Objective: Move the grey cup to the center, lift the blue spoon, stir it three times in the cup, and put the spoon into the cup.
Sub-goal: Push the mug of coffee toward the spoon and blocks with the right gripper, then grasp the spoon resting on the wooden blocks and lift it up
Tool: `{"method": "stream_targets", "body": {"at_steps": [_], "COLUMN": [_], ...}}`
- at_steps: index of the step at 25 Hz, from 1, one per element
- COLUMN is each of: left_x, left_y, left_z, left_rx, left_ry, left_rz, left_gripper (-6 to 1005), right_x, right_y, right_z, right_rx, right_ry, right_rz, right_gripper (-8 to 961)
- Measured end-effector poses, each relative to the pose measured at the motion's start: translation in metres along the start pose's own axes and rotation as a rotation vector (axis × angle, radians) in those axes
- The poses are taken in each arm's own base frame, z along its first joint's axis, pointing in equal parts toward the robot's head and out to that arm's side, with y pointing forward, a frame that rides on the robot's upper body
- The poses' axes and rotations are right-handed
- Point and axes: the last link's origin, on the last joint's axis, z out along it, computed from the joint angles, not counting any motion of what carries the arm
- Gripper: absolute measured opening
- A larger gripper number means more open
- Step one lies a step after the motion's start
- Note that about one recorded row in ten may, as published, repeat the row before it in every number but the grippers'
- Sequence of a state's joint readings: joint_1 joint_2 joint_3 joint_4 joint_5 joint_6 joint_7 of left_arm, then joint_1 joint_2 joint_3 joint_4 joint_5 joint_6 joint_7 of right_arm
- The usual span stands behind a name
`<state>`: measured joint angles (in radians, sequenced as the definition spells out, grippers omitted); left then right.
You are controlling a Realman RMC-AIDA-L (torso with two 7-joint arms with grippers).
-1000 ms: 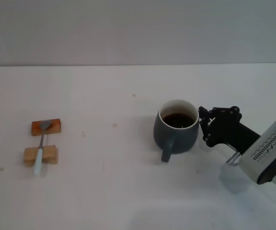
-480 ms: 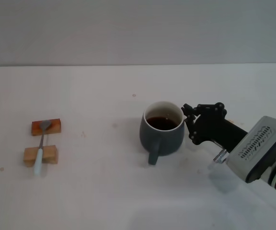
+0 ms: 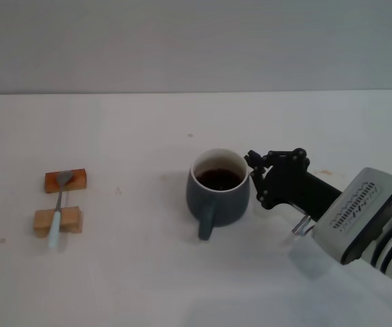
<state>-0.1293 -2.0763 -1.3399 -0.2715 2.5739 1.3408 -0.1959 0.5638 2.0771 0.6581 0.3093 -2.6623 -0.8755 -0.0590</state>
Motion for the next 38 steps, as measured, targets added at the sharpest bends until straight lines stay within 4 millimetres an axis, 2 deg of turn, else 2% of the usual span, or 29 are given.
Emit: {"method": "stream_targets", "body": {"at_steps": [5,10,15,17,22,28,38], "left_x": [0.000,0.000,-0.001,-0.004,-0.009,-0.017,-0.029], "left_y": [0.001,0.002,0.002,0.008,0.018,0.032,0.036], "left_z": [-0.002,-0.003,-0.004,-0.007,-0.011,-0.018,-0.033], "left_rx": [-0.014,-0.020,-0.027,-0.061,-0.122,-0.188,-0.179], "left_ry": [0.002,-0.001,-0.006,-0.028,-0.059,-0.111,-0.198], "left_rz": [0.003,0.004,0.001,-0.018,-0.055,-0.075,-0.026], "left_gripper": [748,746,745,745,743,742,739], "right_x": [-0.002,-0.002,0.002,0.005,0.012,0.016,0.012], "right_y": [0.011,0.009,-0.011,-0.027,-0.046,-0.055,-0.061], "right_z": [0.002,0.002,0.001,-0.002,-0.009,-0.012,-0.008], "right_rx": [-0.026,-0.018,0.068,0.142,0.227,0.266,0.274], "right_ry": [-0.001,-0.001,0.014,0.021,0.043,0.057,0.053], "right_rz": [0.008,0.013,0.039,0.067,0.091,0.099,0.090], "right_gripper": [50,50,50,50,50,50,50]}}
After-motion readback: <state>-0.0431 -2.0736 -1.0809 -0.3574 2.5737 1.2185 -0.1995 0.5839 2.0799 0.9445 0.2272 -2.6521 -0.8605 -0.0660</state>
